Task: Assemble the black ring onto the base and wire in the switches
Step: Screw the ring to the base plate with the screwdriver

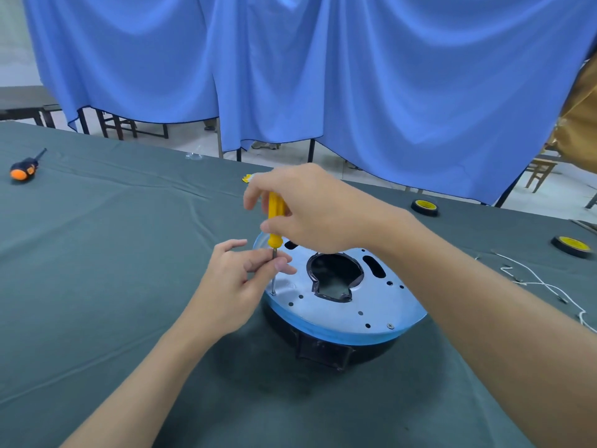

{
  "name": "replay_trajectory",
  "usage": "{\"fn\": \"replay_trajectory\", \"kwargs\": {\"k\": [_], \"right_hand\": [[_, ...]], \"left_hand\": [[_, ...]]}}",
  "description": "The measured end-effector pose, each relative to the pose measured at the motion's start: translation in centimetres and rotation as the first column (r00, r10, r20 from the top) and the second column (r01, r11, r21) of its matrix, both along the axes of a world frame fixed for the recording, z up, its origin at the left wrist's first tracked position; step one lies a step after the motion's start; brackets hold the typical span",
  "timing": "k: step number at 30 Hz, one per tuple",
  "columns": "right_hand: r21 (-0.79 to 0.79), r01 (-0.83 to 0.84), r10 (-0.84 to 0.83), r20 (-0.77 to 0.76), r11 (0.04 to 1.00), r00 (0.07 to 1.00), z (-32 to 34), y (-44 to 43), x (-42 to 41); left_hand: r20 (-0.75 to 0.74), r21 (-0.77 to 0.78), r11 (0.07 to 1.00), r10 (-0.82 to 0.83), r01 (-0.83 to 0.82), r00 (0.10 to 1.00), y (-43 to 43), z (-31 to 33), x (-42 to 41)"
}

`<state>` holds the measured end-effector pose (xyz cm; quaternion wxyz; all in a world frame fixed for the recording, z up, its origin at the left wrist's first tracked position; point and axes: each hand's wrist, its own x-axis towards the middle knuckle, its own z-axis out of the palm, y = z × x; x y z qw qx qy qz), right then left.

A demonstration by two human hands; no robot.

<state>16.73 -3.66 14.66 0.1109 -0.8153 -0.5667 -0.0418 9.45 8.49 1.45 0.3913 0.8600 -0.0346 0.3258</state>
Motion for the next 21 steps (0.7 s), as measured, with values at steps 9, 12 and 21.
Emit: {"fn": "replay_trajectory", "kwargs": {"k": [9, 12, 21], "right_hand": [[0.072, 0.138, -0.143, 0.061, 0.988, 0.988, -1.1, 0.8, 0.0], [0.031, 0.030, -0.030, -0.006, 0.999, 1.000, -0.2, 0.3, 0.0], [0.060, 0.111, -0.112, 0.008, 0.992, 0.994, -1.2, 0.7, 0.2]], "left_hand": [[0.088, -0.009, 0.994, 0.107, -0.107, 0.990, -0.9, -0.2, 0.1], [0.013, -0.013, 1.000, 0.027, -0.027, 1.000, -0.7, 0.0, -0.1], [0.096, -0.034, 0.990, 0.141, -0.138, 0.985, -1.4, -0.2, -0.1]]}}
